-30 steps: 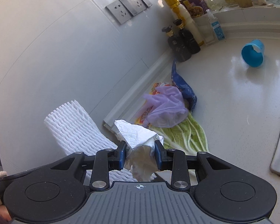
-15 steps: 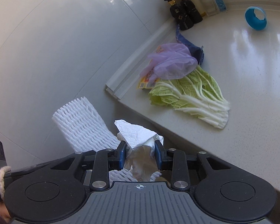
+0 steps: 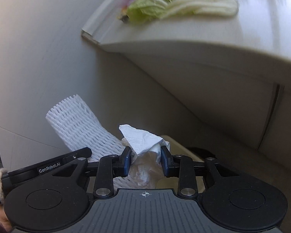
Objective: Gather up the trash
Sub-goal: 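Carry the foam net and tissue down over the cream trash bin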
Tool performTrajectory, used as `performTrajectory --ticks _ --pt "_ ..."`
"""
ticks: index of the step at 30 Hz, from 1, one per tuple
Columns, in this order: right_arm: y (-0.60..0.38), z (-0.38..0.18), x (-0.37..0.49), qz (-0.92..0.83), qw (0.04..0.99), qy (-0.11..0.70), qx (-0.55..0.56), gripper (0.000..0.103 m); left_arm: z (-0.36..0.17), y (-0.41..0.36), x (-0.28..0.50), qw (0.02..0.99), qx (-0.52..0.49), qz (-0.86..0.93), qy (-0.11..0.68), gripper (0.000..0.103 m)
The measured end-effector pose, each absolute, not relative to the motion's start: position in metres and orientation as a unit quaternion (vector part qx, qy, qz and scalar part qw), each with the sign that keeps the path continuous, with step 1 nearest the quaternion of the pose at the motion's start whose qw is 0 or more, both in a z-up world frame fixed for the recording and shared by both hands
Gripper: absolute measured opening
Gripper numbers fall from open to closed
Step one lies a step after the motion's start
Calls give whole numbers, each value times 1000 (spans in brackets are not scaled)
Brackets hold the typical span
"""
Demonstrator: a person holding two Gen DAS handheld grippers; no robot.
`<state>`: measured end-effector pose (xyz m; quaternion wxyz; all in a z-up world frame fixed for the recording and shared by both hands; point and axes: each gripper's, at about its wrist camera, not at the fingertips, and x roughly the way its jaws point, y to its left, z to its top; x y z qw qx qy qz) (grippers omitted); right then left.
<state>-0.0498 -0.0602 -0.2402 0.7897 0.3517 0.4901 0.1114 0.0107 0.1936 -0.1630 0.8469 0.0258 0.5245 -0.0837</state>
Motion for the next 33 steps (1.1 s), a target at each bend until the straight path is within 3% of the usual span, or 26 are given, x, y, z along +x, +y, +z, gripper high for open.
performTrajectory --ticks 12,33 --pt "-30 -322 -48 84 748 560 345 31 -218 222 1 815 40 -62 574 7" --pt "-7 -358 -21 66 713 611 336 33 -260 186 22 781 104 -45 614 7"
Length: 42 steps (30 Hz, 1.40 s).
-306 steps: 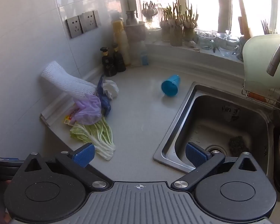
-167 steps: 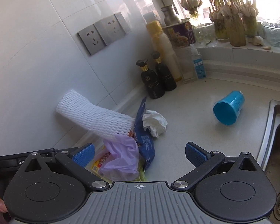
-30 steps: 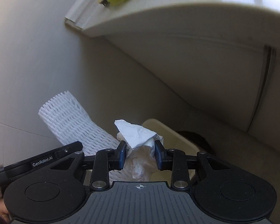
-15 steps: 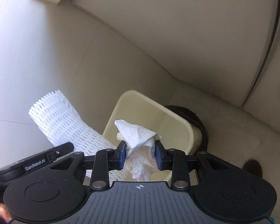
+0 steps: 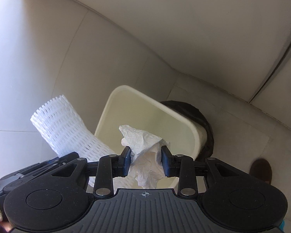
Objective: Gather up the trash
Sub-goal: 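Carry the foam net and tissue down over the cream trash bin, then open both tools to drop the foam net and tissue into the bin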
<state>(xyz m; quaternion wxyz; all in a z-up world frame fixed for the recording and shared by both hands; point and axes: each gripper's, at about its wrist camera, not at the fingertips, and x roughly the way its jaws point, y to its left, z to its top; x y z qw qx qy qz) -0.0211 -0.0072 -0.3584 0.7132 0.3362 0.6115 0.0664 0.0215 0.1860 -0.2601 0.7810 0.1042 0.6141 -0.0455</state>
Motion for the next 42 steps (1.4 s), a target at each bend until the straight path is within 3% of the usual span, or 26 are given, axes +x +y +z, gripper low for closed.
performTrajectory --ticks 18,20,22,23,32,42 --pt "13 -343 -4 67 704 630 321 38 -264 178 37 773 112 -38 623 10" --pt "14 -340 -4 69 700 630 329 46 -260 180 37 772 115 -35 624 26" --pt "12 -335 -3 69 699 628 336 64 -254 181 36 771 117 -33 624 29" --pt "11 -332 -2 69 699 627 337 66 -253 181 36 770 117 -32 627 32" --pt "15 -308 1 71 702 627 330 70 -249 184 31 773 106 -31 625 68" --pt "17 -264 6 80 721 619 301 71 -224 177 27 780 97 -34 617 82"
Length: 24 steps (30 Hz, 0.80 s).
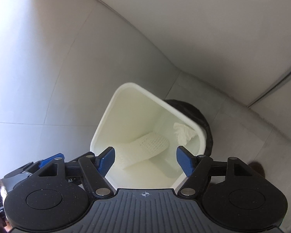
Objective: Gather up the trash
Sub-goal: 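Open both tools to drop the foam net and tissue into the bin, then raise both tools back toward the counter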
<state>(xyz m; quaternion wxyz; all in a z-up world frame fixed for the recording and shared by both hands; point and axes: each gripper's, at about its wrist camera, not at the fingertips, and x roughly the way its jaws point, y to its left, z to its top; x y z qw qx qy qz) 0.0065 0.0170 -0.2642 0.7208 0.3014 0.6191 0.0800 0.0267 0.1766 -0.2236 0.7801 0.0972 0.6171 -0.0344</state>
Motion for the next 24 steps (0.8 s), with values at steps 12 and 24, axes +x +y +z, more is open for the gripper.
performTrajectory --ticks 12,24 --pt "12 -196 2 98 747 596 278 71 -211 175 32 794 98 -43 598 95" --pt "-12 -113 -29 112 795 545 244 75 -148 163 23 812 71 -48 578 102"
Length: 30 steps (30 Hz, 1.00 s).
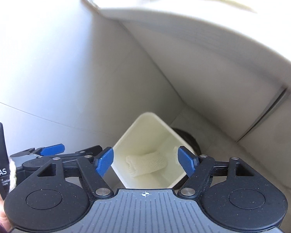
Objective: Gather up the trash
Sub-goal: 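Raise both tools back toward the counter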
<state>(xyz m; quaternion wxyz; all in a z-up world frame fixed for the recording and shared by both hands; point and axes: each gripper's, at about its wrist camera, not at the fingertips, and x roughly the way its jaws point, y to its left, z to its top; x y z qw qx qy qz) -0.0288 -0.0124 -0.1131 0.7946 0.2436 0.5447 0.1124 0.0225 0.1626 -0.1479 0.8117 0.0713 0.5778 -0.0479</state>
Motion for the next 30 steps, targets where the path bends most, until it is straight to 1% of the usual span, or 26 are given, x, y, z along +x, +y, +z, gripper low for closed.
performTrajectory --ticks 8,16,21,23,30 --pt "-45 -64 -45 99 838 492 216 80 -111 148 26 825 49 -56 560 102" --pt "-80 -19 -49 89 869 442 202 84 -64 129 42 850 36 -79 519 102" --pt "-107 -18 -42 78 883 413 207 87 -29 106 54 866 36 -97 489 102" --pt "-118 -22 -32 71 888 404 206 88 -25 95 61 871 38 -104 478 102" --pt "-160 -25 8 54 899 384 203 89 -15 51 87 881 55 -141 448 102"
